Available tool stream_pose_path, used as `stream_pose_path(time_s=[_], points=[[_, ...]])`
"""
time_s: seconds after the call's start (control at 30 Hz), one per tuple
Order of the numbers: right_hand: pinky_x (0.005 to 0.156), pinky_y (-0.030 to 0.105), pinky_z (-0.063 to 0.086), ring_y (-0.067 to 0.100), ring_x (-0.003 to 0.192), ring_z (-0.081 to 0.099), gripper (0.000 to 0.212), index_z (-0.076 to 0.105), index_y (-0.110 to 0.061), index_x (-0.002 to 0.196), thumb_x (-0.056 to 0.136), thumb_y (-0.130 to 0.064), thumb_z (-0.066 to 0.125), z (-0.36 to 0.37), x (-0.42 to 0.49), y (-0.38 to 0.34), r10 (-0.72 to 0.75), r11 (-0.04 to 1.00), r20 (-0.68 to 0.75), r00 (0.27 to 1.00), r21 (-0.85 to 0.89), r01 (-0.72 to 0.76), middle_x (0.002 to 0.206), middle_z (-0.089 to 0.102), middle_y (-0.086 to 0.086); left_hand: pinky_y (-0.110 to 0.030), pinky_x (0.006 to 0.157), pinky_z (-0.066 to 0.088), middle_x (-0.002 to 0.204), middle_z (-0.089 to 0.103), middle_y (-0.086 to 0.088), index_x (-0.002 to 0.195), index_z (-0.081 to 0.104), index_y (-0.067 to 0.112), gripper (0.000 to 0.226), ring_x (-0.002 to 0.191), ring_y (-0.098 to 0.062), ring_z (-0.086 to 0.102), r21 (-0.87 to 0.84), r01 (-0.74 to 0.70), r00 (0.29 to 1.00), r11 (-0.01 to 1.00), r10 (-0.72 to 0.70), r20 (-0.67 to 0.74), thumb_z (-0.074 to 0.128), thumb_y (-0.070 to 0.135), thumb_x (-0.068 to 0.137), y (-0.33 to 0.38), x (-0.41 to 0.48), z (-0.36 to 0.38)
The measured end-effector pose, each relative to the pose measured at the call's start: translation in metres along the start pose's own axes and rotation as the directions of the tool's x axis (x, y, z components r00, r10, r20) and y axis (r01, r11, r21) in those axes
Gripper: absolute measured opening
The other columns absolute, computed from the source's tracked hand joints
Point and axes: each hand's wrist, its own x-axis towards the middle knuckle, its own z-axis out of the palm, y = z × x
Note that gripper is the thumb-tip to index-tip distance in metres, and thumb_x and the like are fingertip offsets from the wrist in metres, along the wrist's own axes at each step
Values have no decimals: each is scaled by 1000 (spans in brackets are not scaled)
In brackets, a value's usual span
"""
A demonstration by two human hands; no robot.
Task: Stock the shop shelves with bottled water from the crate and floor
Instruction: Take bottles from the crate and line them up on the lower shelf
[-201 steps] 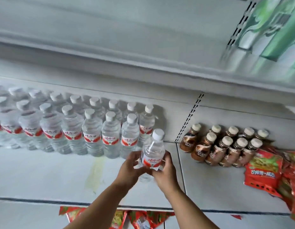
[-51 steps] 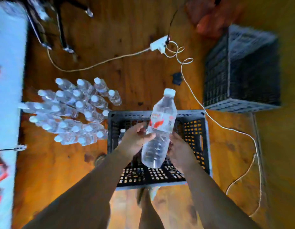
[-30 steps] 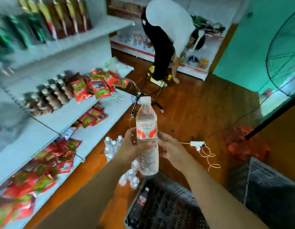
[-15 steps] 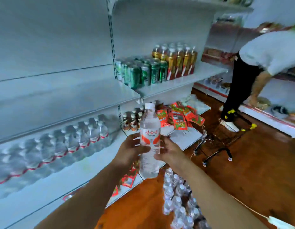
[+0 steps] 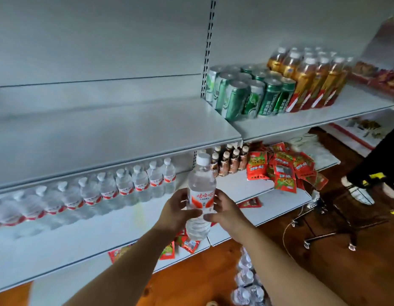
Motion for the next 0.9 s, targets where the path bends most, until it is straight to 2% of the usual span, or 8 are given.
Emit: stream_pose_path(time_s=[0.07, 0.3, 0.5, 0.57, 0.63, 0.7, 0.83, 0.9], points=[[105, 49, 41, 17, 123, 51, 68, 42, -35, 121, 74, 7, 68, -4, 22, 8, 8, 1000, 32, 999, -6, -8, 133, 54, -2, -35, 89, 51, 112, 66, -4, 116, 54, 18, 57, 104, -19, 62, 3, 30, 999, 1000, -30, -43, 76, 1, 66, -11, 17, 3], [102, 39, 45, 14, 122, 50, 70, 41, -32, 121, 73, 13, 65, -32, 108, 37, 8, 996, 151, 988, -91, 6, 129, 56, -1, -35, 94, 50, 117, 64, 1, 122, 53, 20, 60, 108, -16, 61, -54, 109, 973, 993, -117, -200, 74, -4, 71, -54, 86, 26], [103, 34, 43, 11, 122, 49, 72, 41, -31, 124, 73, 15, 64, -32, 192, 92, -22, 992, 165, 986, -120, 42, 128, 55, -3, -40, 96, 48, 115, 65, -1, 119, 54, 27, 61, 109, -21, 59, -87, 93, 948, 992, -115, -298, 71, -7, 71, -122, 154, 31], [104, 34, 43, 10, 122, 48, 73, 42, -30, 125, 73, 15, 63, -26, 220, 113, -49, 993, 161, 986, -102, 66, 129, 55, -5, -35, 91, 50, 117, 64, 1, 121, 53, 28, 62, 109, -21, 58, -88, 72, 945, 993, -96, -313, 71, -5, 72, -146, 175, 26], [104, 37, 43, 11, 123, 49, 74, 42, -26, 128, 71, 17, 63, -19, 250, 133, -85, 992, 154, 984, -78, 98, 130, 55, -3, -20, 74, 50, 119, 62, 2, 124, 52, 26, 63, 106, -19, 59, -93, 45, 947, 995, -72, -312, 69, -7, 73, -170, 198, 22], [104, 40, 43, 14, 123, 51, 75, 44, -23, 126, 68, 21, 61, -14, 276, 155, -113, 993, 129, 985, -32, 118, 128, 57, -1, -15, 65, 46, 122, 61, -1, 129, 51, 23, 66, 103, -19, 59, -112, 29, 944, 993, -64, -322, 66, -10, 73, -194, 219, 20], [101, 34, 46, 14, 118, 55, 71, 51, -32, 111, 67, 23, 61, -7, 313, 191, -159, 987, 86, 984, 34, 156, 121, 61, -5, -36, 91, 50, 124, 61, 0, 128, 52, 27, 70, 111, -20, 57, -112, -18, 929, 994, -25, -370, 67, -11, 72, -232, 249, 20], [94, 29, 50, 11, 115, 56, 68, 54, -34, 105, 68, 22, 63, -7, 325, 201, -169, 983, 67, 983, 78, 163, 117, 62, -10, -38, 98, 47, 124, 61, 5, 124, 52, 35, 69, 112, -15, 57, -80, -58, 917, 995, 21, -398, 69, -7, 73, -244, 260, 20]])
